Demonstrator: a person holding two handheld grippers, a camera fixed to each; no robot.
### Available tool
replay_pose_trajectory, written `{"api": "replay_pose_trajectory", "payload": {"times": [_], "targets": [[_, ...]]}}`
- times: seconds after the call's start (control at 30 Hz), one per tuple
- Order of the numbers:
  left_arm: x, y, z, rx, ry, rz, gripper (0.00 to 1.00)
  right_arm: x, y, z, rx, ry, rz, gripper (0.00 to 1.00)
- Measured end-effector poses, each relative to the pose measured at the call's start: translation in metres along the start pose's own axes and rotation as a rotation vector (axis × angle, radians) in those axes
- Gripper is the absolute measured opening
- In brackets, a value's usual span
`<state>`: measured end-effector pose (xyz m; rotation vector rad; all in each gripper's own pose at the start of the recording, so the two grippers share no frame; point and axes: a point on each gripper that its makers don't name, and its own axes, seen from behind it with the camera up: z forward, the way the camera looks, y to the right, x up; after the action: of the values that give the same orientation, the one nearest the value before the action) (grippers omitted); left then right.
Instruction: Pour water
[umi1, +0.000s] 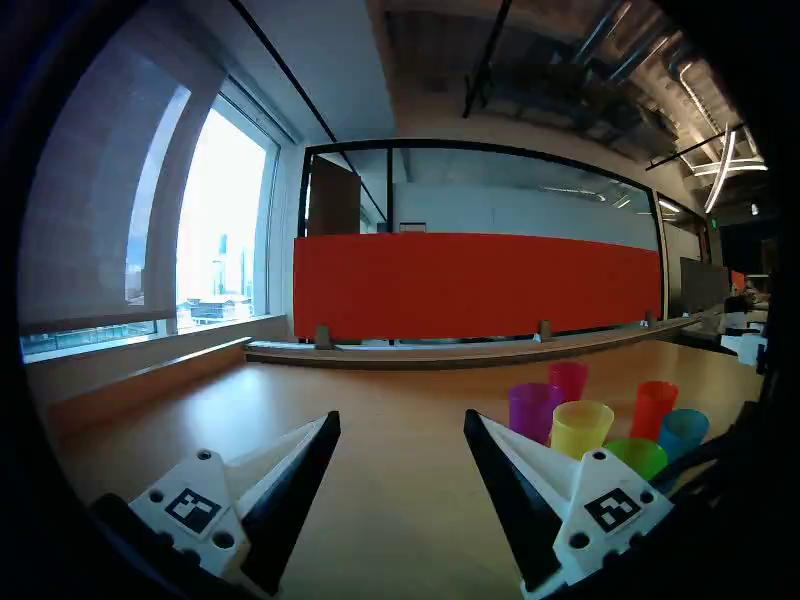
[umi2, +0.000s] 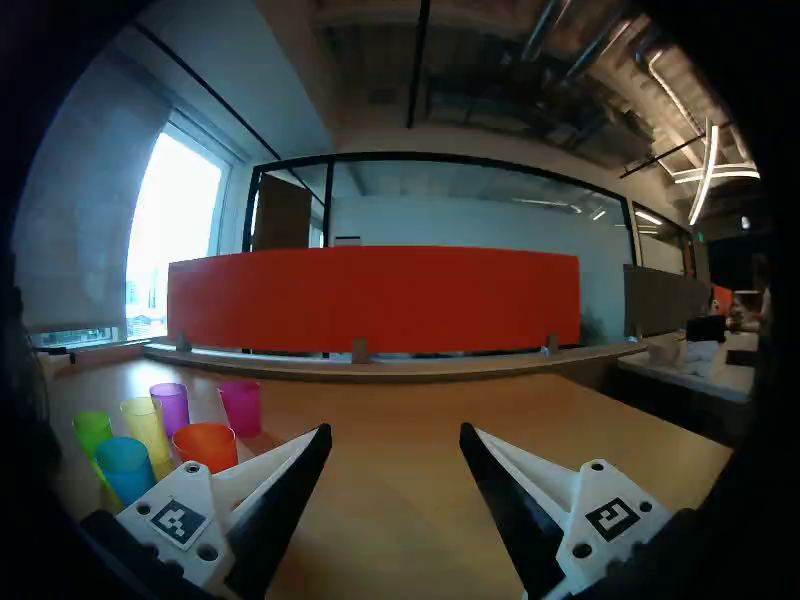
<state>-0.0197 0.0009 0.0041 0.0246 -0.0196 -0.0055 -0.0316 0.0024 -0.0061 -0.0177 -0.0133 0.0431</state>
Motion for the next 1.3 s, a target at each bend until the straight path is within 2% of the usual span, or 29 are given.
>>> {"api": "replay_pose_trajectory", "payload": {"times": [1.3], "targets": [[-0.0036, -0.0002, 0.0030, 0.000, 0.001, -0.002, 0.92, -0.0010, -0.0006, -0.0001, 0.000, 0.000, 0.000, 1.00]]}}
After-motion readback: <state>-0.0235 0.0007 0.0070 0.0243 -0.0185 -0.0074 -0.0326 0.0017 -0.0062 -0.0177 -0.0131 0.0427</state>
